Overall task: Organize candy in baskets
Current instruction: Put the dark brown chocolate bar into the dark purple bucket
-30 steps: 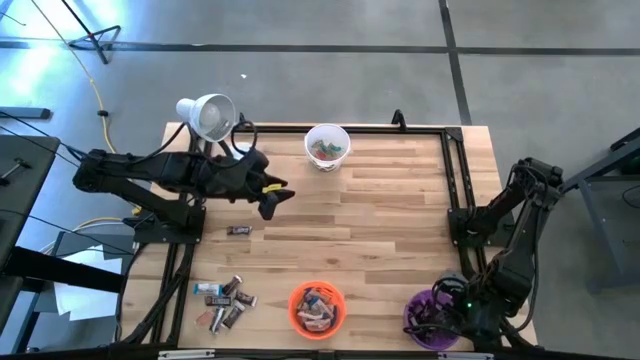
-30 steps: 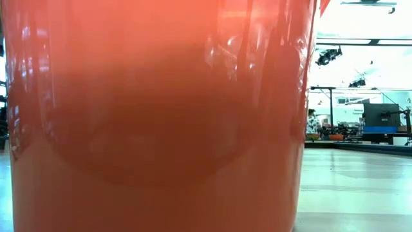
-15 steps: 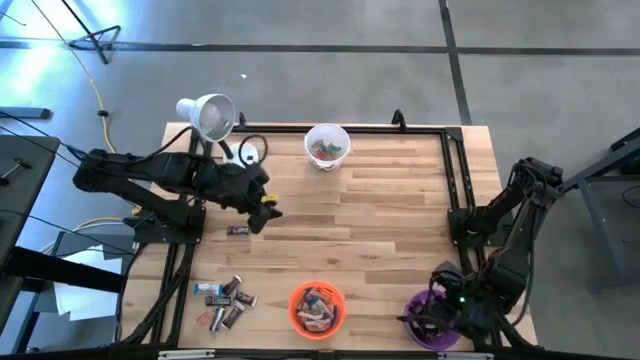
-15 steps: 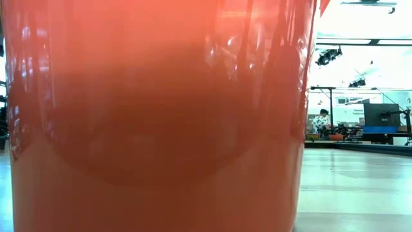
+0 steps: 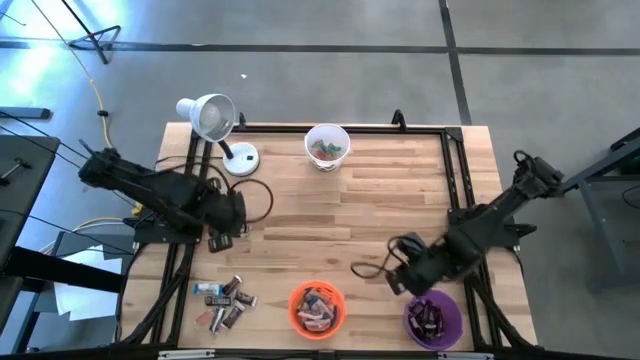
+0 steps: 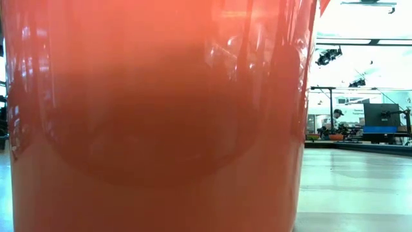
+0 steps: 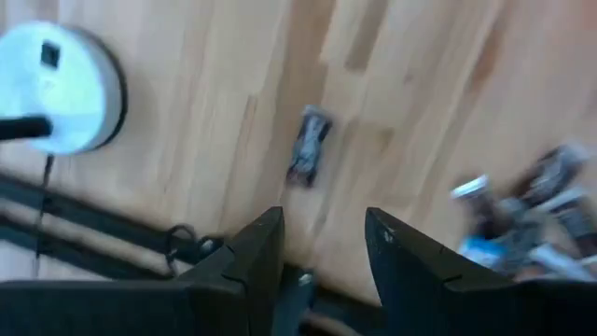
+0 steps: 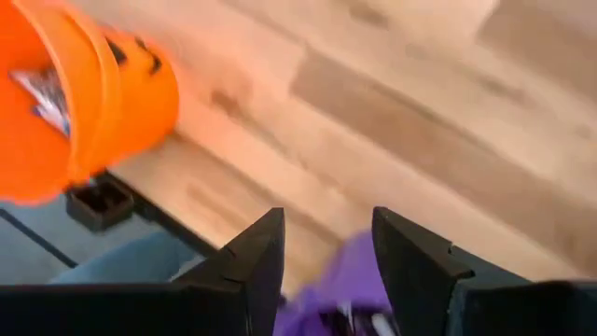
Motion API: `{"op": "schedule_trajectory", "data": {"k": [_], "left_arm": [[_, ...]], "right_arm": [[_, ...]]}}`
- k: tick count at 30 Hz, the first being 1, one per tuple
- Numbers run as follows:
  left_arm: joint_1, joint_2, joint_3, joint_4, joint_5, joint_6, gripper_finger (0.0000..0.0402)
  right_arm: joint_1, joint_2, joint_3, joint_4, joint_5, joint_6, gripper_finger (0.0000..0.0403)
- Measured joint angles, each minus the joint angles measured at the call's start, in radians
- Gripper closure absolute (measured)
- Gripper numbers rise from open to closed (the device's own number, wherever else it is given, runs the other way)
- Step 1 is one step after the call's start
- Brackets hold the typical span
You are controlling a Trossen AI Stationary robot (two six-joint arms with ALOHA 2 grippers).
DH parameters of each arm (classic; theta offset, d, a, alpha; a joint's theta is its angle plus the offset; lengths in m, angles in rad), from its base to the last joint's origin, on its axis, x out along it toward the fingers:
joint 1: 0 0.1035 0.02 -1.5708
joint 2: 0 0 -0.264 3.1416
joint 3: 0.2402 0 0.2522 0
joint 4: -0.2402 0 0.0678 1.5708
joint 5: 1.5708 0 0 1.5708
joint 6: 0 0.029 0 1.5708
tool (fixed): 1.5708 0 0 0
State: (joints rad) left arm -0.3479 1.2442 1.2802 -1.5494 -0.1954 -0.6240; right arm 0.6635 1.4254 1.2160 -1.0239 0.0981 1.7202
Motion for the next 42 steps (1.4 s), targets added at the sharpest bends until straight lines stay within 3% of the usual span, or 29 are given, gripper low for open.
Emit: {"op": "schedule_trajectory", "data": {"k": [8, 15, 22, 30, 37, 42], "left_arm": [[-0.004, -0.021, -0.255, 0.117, 0.003, -0.001, 0.0261], [0.044, -0.022, -0.452, 0.299, 0.046, -0.083, 0.0261], [0.099, -0.021, -0.553, 0.444, 0.066, -0.16, 0.0261], [0.175, -0.021, -0.615, 0.464, 0.104, -0.212, 0.026], [0.184, -0.021, -0.644, 0.506, 0.189, 0.027, 0.026], [0.184, -0.021, -0.661, 0.513, 0.149, 0.166, 0.026]], "right_arm": [[-0.16, 0.0, 0.0, 0.027, -0.009, -0.182, 0.0245], [-0.229, 0.0, 0.0, 0.056, -0.079, -0.321, 0.0245], [-0.258, 0.0, 0.0, 0.054, -0.179, -0.452, 0.0245], [-0.265, 0.0, 0.0, 0.053, -0.186, -0.516, 0.0245], [-0.265, 0.0, 0.0, 0.054, -0.182, -0.476, 0.0245], [-0.265, 0.0, 0.0, 0.057, -0.151, -0.435, 0.0245]]}}
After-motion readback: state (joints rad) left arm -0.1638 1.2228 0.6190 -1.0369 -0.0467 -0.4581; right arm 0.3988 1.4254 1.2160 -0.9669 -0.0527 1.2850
